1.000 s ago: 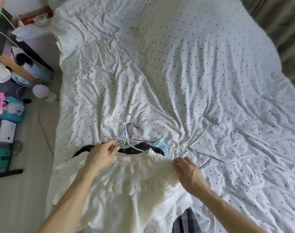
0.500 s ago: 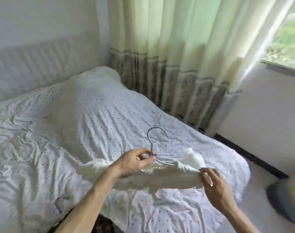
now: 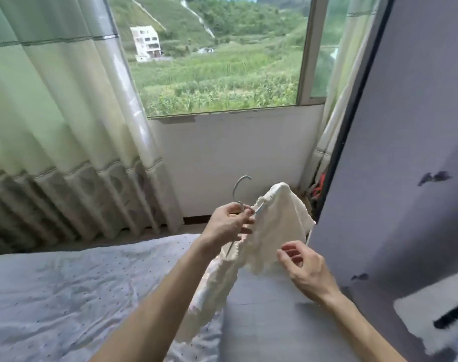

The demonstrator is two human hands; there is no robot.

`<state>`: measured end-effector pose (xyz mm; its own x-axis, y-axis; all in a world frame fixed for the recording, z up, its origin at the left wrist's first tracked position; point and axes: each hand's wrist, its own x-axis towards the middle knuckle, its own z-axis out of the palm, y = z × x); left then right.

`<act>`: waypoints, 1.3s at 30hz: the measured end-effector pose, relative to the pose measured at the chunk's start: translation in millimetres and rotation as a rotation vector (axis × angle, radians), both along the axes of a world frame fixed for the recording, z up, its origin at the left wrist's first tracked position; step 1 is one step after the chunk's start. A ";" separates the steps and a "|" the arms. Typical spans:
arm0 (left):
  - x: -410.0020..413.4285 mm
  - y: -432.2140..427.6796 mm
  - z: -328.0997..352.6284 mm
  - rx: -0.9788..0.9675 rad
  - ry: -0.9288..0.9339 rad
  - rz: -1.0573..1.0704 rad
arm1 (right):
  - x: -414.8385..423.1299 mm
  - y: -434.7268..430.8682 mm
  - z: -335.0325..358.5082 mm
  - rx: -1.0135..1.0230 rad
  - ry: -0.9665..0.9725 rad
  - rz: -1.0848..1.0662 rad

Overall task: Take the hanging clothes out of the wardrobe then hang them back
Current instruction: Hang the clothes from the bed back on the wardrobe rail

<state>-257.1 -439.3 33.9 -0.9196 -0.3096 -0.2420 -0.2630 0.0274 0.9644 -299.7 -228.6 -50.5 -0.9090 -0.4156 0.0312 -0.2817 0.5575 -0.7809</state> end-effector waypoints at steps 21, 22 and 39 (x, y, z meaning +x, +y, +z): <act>-231.4 328.0 -41.3 0.250 -0.167 -0.593 | -45.5 247.2 -4.9 0.457 -0.197 -0.620; -239.6 335.3 -39.7 0.227 -0.176 -0.639 | -48.6 248.3 -2.8 0.460 -0.205 -0.644; -403.4 352.8 41.5 -1.137 0.662 -1.135 | -161.5 248.4 54.6 -0.160 -0.183 -1.068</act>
